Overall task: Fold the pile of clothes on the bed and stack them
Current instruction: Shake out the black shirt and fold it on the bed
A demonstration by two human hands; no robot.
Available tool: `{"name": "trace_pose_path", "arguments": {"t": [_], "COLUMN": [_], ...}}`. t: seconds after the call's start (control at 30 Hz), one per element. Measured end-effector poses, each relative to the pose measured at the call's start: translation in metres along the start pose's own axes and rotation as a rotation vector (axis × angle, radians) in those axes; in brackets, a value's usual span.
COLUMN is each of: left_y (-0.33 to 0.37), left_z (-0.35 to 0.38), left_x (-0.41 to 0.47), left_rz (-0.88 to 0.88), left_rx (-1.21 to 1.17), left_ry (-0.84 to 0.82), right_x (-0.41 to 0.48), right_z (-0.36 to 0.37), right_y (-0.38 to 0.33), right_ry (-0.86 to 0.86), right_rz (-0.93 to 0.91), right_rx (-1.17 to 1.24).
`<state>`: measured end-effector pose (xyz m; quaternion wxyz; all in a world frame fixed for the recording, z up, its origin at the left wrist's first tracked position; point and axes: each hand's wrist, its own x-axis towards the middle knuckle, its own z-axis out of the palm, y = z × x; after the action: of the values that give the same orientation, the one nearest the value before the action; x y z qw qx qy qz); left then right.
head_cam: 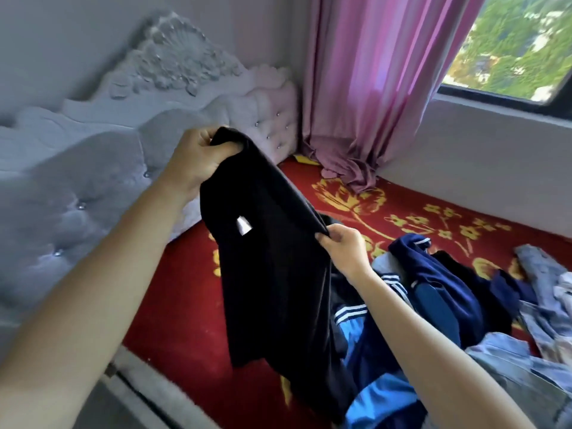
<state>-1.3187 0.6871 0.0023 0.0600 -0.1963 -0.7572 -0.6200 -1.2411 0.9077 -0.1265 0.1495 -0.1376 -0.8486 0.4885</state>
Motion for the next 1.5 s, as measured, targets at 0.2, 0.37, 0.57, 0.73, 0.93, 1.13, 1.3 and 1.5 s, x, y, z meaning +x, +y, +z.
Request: {"name": "trace_pose_path", "arguments": {"t": [0.2,0.37,0.57,0.73,0.93,1.13,1.3,1.5], "left_y": [0.005,0.002,0.018,0.056,0.089,0.052,-0.095,-0.271], "left_z": [-0.037,-0.037,0.018,0.070,0.056,-0.022,-0.085,-0.078], "left_x": [0.017,0.035,0.034,0.016,0.019,0.025,-0.003,-0.112], "left_rz": [0.034,-0.037,-0.005,0.195,0.136,-0.002,-0.416,-0.911], "left_rx": [0.138,0.084,-0.146,-0.058,-0.353,-0.436,-0.064,0.394], "left_ry": [0.067,0.078,-0.039,-0.224,-0.211,0.127,0.425,0.210], "right_x": [0.014,0.010,0.007,-0.007,-0.031,-0.037,-0.054,-0.086], "right_z": [-0.051,-0.109,-0.136,-0.110,-0.069,0.002,0.038,0.077], "right_y": [-0.054,-0.093,-0.039,-0.013,0.037,0.097,0.127,0.170], "right_ry": [-0.035,-0.253,-0.344,-0.244,-0.453,-0.302,-0.460,-0.593], "right_rz": [-0.036,-0.130,0.091,0.128,0.172,0.248,0.394,0.604], "right_rx": [0.288,0.342,-0.255,-0.250,-0.192,-0.296,-0.387,-0.485]}}
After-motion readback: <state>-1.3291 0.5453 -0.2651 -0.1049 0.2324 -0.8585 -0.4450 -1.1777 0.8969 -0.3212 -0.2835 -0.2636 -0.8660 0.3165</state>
